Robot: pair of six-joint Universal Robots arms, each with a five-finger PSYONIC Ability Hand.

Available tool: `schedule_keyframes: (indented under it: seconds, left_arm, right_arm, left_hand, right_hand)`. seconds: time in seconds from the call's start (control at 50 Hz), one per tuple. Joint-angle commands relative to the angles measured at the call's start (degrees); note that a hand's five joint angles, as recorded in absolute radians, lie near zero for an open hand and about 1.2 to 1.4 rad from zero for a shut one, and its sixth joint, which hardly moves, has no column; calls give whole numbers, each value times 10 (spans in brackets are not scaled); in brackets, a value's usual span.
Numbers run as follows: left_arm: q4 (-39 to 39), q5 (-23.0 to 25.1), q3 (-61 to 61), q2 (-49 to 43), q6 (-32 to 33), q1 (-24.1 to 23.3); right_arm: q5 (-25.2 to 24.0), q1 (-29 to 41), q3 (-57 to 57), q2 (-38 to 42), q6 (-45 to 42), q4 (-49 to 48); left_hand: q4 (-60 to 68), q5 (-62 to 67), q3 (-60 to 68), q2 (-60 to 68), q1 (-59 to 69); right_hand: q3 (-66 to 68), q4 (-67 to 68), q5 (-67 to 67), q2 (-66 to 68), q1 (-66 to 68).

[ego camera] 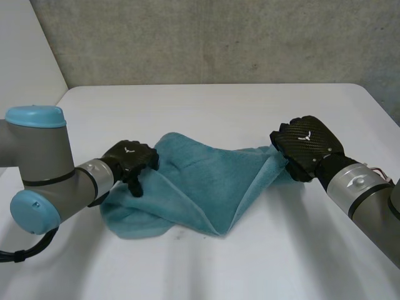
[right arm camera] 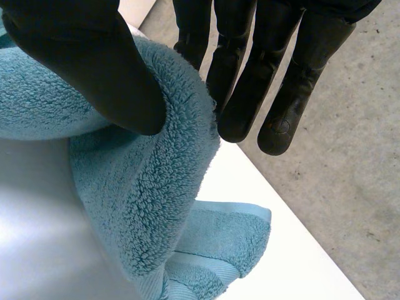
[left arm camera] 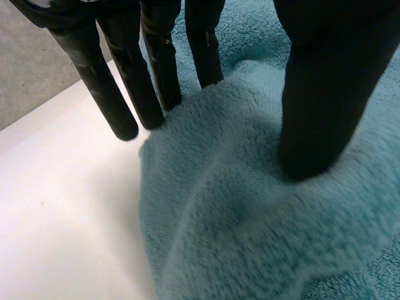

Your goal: Fold the laundry

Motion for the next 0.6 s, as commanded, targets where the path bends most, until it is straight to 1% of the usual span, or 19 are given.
schedule_keyframes:
  seconds: [0.02, 0.04, 0.12, 0.16, 0.18, 0.2, 0.22, 0.24, 0.26, 0.3, 0.32, 0.34, 0.36, 0.4, 0.42, 0.46, 0.52, 0.56, 0.6]
  left_arm:
    - [0, -2, 8, 1, 0, -2]
    - [0, -5, 8, 3, 0, -3]
    - [0, -20, 8, 27, -3, -8]
    - [0, -46, 2, 73, -7, -11]
    - [0, -46, 2, 74, -7, -11]
    - [0, -56, -2, 100, -9, -14]
    - [0, -56, -2, 100, -9, -14]
    - [-1, -66, -7, 123, -12, -19]
    - [-1, -72, -16, 148, -17, -24]
    - [-2, -78, -29, 174, -24, -25]
    - [-5, -83, -43, 203, -33, -25]
    - [-5, -83, -44, 204, -33, -25]
    - [-5, -85, -61, 232, -39, -23]
    - [-12, -84, -82, 257, -41, -18]
    - [-21, -84, -104, 275, -40, -17]
    - [-29, -82, -125, 284, -39, -17]
    - [-35, -84, -158, 285, -37, -16]
    - [-35, -85, -167, 279, -34, -15]
    - [-35, -86, -173, 263, -29, -13]
  right_arm:
    - [3, 0, -5, 4, -1, 0]
    - [3, 0, -5, 4, -1, 0]
    - [9, -7, -17, 3, -10, 4]
    - [11, -11, -26, 3, -12, 6]
    - [13, -16, -36, 2, -12, 13]
    - [13, -16, -36, 2, -12, 13]
    - [14, -23, -46, -1, -12, 29]
    - [14, -31, -59, -6, -13, 58]
    - [14, -31, -59, -6, -13, 58]
    - [12, -44, -101, -16, -15, 158]
    - [12, -44, -101, -16, -15, 158]
    - [11, -50, -125, -18, -18, 216]
    - [11, -50, -125, -18, -18, 216]
    - [4, -59, -157, -16, -40, 324]
    - [3, -59, -157, -16, -41, 324]
    - [2, -68, -168, -10, -99, 395]
    - [7, -68, -164, -4, -135, 413]
    - [11, -64, -162, 22, -193, 416]
    - [12, -62, -168, 43, -207, 416]
  left_hand:
    - [358, 359, 360, 358, 351]
    - [438, 439, 440, 438, 431]
    - [460, 461, 462, 460, 454]
    - [460, 461, 462, 460, 454]
    - [460, 461, 462, 460, 454]
    - [460, 461, 462, 460, 454]
    - [460, 461, 462, 460, 454]
    - [460, 461, 462, 460, 454]
    - [460, 461, 462, 460, 454]
    - [460, 461, 462, 460, 454]
    - [460, 461, 462, 460, 454]
    - [460, 461, 462, 460, 454]
    - [460, 461, 462, 460, 454]
    - [460, 461, 462, 460, 454]
    - [460, 461, 462, 460, 454]
    - [460, 461, 462, 460, 454]
    - [460, 461, 462, 460, 454]
    - [460, 461, 462, 460, 454]
    - [460, 461, 462, 460, 454]
  right_hand:
    - [123, 117, 137, 125, 241]
    - [123, 117, 137, 125, 241]
    - [123, 117, 137, 125, 241]
    - [123, 117, 137, 125, 241]
    - [123, 117, 137, 125, 241]
    - [123, 117, 137, 125, 241]
    - [123, 117, 137, 125, 241]
    - [123, 117, 137, 125, 241]
    - [123, 117, 137, 125, 241]
    - [123, 117, 137, 125, 241]
    - [123, 117, 137, 125, 241]
    - [123, 117, 137, 125, 241]
    - [123, 117, 137, 125, 241]
    - [123, 117, 137, 125, 241]
    - [123, 117, 137, 125, 241]
    - [123, 117, 137, 125, 241]
    - [123, 117, 137, 125, 241]
    - [123, 117, 137, 125, 241]
    - [123, 117, 137, 125, 241]
